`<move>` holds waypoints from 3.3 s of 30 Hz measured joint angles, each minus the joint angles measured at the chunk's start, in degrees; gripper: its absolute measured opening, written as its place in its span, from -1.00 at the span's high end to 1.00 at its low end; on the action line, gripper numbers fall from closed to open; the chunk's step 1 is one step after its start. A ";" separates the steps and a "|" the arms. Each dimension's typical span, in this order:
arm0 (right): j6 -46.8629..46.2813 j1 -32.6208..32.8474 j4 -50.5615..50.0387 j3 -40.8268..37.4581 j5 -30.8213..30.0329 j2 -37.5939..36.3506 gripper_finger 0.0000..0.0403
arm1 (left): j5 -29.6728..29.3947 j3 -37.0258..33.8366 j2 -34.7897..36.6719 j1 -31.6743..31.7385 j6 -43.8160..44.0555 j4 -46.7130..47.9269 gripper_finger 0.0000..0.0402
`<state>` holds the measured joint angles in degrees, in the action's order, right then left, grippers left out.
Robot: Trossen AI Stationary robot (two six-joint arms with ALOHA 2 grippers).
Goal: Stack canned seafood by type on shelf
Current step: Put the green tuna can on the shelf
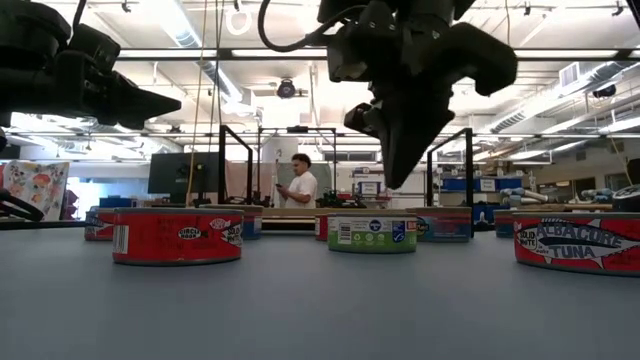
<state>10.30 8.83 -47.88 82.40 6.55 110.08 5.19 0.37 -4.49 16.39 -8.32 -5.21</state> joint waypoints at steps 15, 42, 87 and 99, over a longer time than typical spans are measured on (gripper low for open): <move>3.73 3.13 3.26 -2.82 -6.44 0.60 0.63 | 0.00 -0.01 0.00 -0.01 0.02 0.18 0.97; 6.26 4.14 7.16 -6.63 -9.97 1.04 0.76 | -0.02 -0.01 0.00 0.00 -0.35 0.45 0.97; -25.99 -9.29 9.54 -6.76 8.90 -9.95 0.86 | -0.02 -0.01 0.00 0.00 0.14 0.43 0.97; -30.86 -11.33 7.61 -6.94 1.71 -3.18 0.71 | -0.15 0.00 -0.42 -0.01 0.87 0.39 0.97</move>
<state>-20.56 -2.50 -40.27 75.45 8.26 106.89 5.04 0.37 -4.91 16.38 -7.44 -4.83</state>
